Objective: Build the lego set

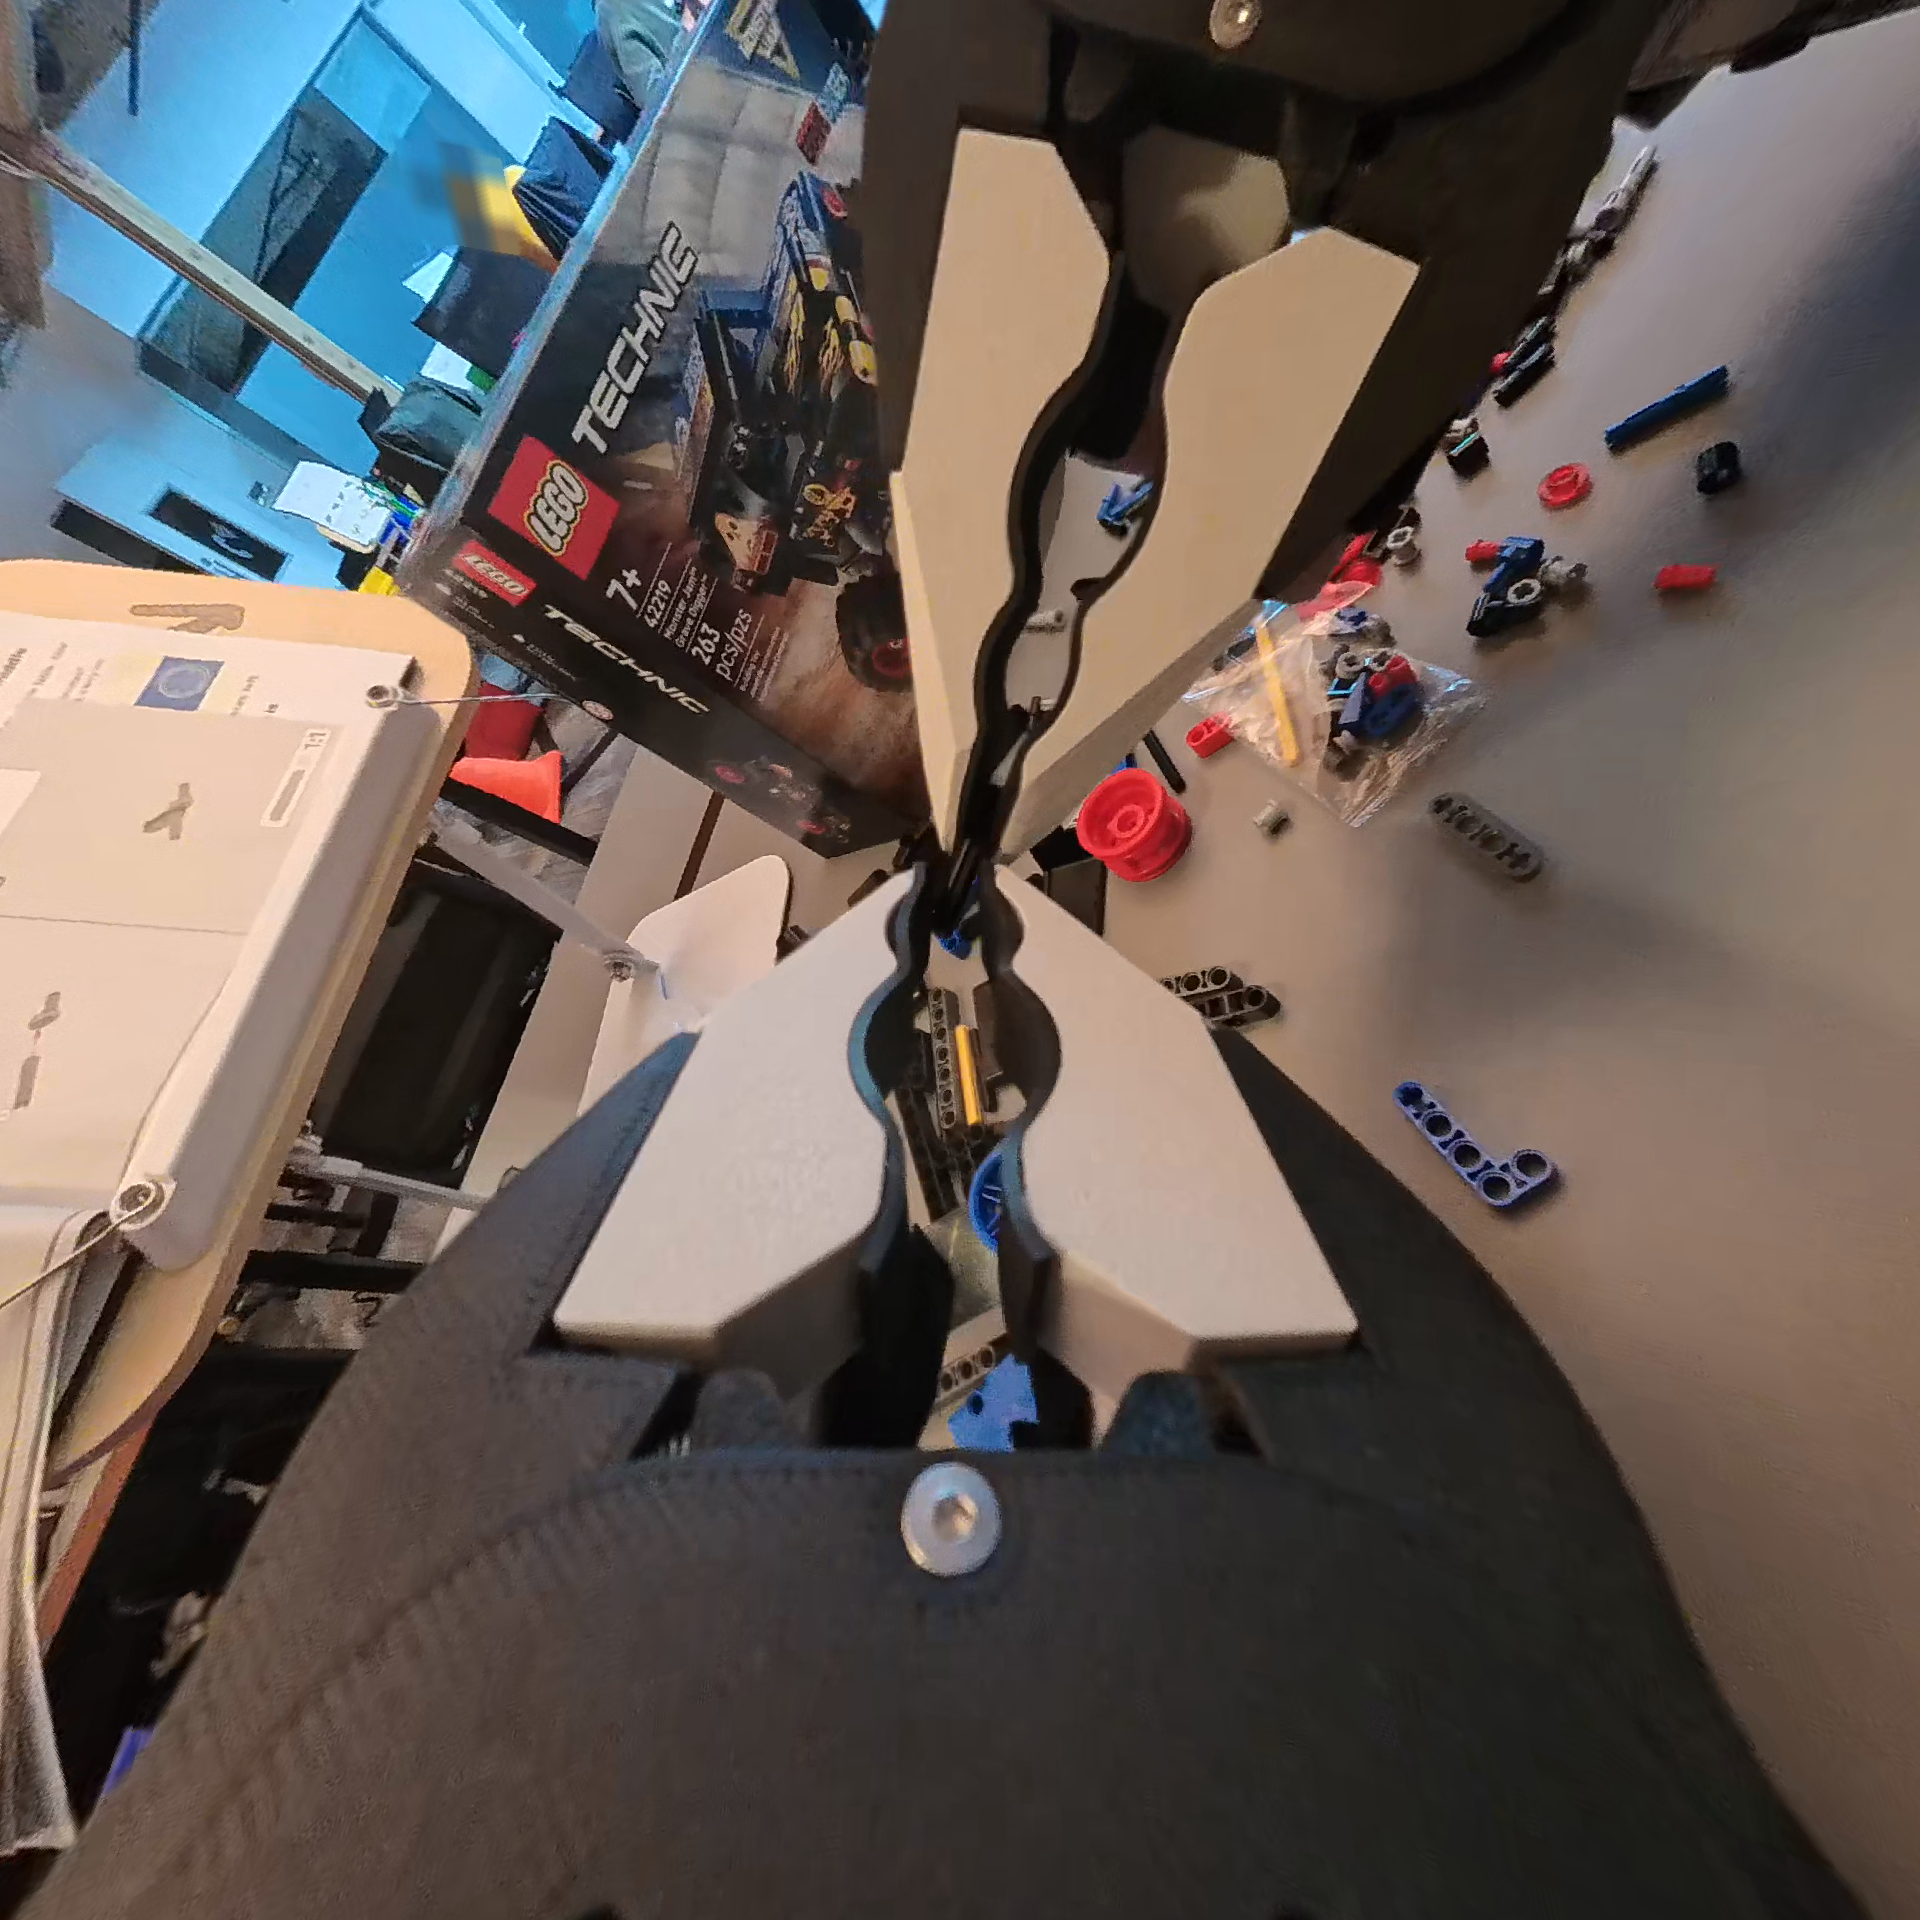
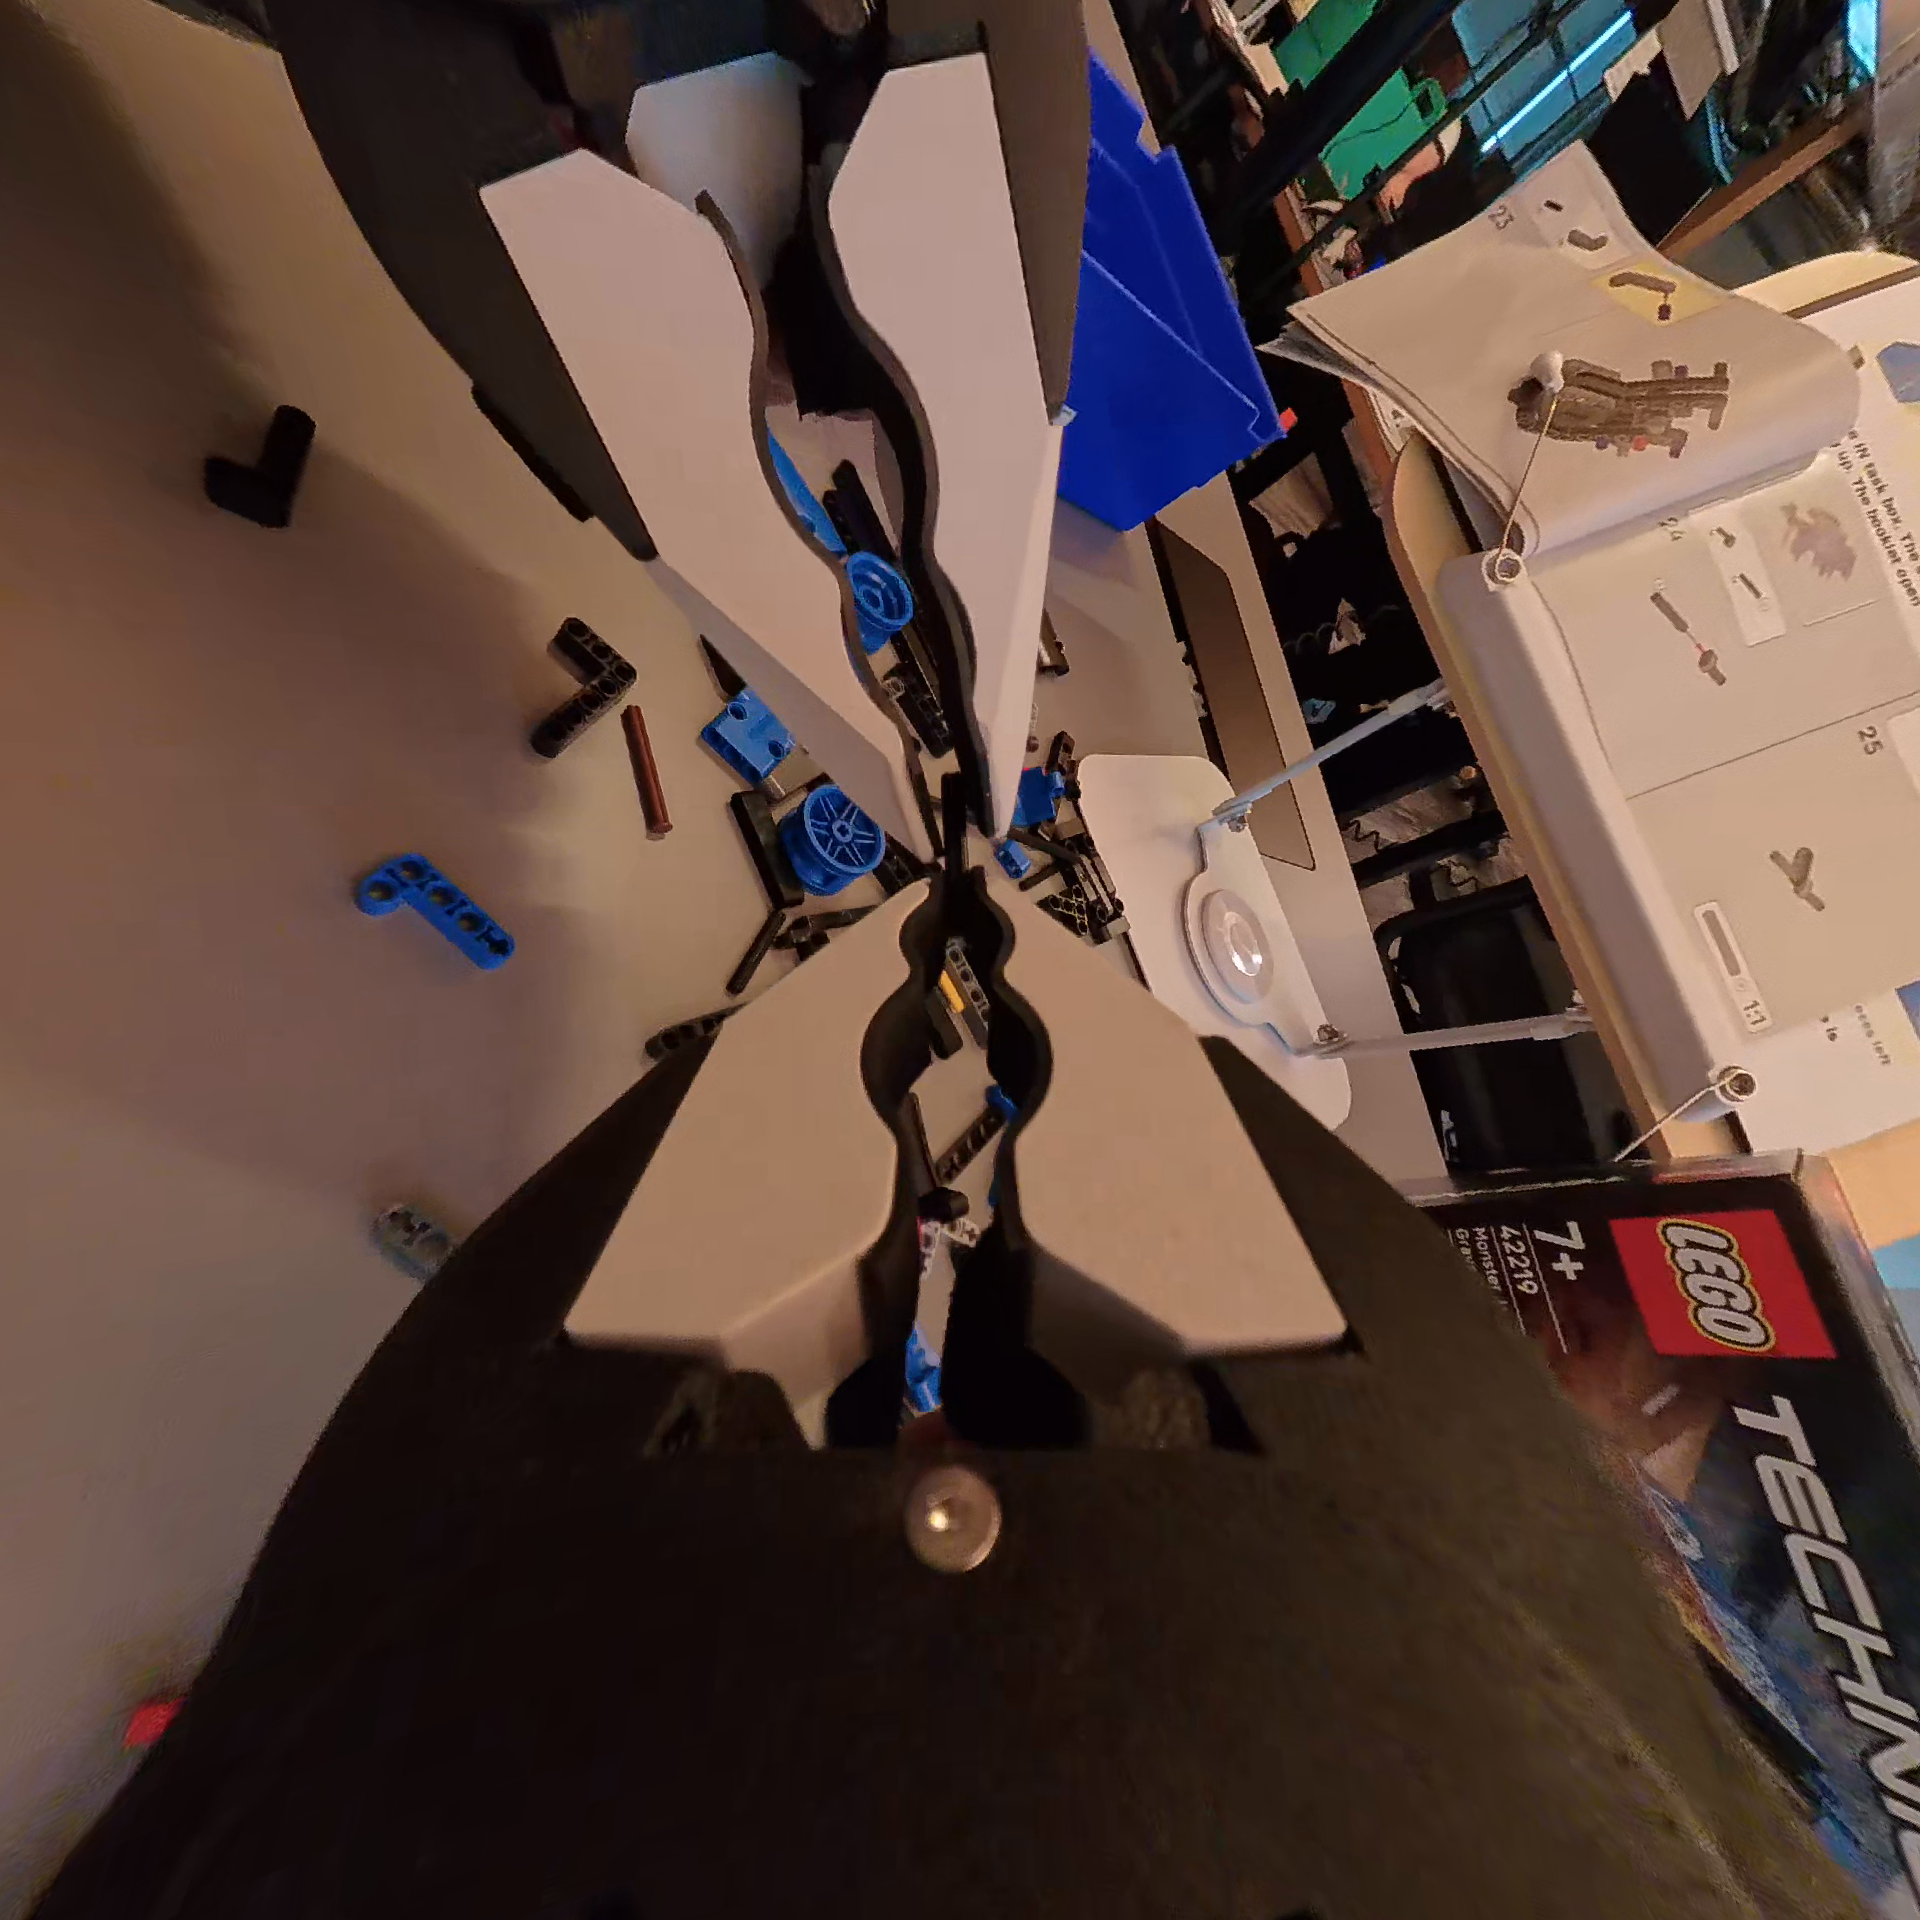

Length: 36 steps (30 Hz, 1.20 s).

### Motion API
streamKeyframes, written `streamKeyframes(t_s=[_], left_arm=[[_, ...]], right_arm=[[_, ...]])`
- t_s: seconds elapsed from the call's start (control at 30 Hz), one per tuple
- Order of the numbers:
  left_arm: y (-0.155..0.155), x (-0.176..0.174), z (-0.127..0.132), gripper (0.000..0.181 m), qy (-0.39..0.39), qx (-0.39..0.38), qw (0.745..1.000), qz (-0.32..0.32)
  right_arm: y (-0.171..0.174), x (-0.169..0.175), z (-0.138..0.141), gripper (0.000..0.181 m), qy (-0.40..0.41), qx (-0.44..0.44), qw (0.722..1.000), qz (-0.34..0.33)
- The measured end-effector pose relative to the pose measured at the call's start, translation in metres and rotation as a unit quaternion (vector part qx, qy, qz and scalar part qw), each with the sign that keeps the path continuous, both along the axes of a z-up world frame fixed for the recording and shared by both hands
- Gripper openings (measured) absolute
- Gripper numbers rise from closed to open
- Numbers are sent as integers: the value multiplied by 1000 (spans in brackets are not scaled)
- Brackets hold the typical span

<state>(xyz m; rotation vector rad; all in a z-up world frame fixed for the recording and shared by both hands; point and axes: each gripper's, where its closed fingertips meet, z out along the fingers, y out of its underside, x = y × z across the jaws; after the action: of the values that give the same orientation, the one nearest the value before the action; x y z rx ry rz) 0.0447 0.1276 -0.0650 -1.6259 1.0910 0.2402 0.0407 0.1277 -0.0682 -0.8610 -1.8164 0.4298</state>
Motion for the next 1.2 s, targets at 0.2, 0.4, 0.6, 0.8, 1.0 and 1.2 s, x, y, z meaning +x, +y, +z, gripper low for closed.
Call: streamKeyframes(t_s=[0.2, 0.4, 0.6, 0.8, 1.0, 1.2], left_arm=[[2, -1, -9, 4, -40, -34, 999, -3], [5, 0, -16, 1, -46, -58, 997, 13], [6, -3, -18, 4, -57, -70, 996, 19], [4, -4, -11, 8, -74, -66, 995, 13], [2, -5, -15, 3, -71, -75, 995, 9], [4, -2, -18, 2, -78, -91, 993, 16]], right_arm=[[3, -1, -6, 3, 3, -10, 1000, 9], [9, -2, -9, 7, 6, 31, 1000, 0], [10, -2, -16, 3, 1, 38, 999, 2], [10, -2, -10, 2, 14, 23, 1000, 4], [9, -1, -13, 3, 13, 16, 1000, 10], [13, -1, -12, 6, 14, 40, 999, -2]])
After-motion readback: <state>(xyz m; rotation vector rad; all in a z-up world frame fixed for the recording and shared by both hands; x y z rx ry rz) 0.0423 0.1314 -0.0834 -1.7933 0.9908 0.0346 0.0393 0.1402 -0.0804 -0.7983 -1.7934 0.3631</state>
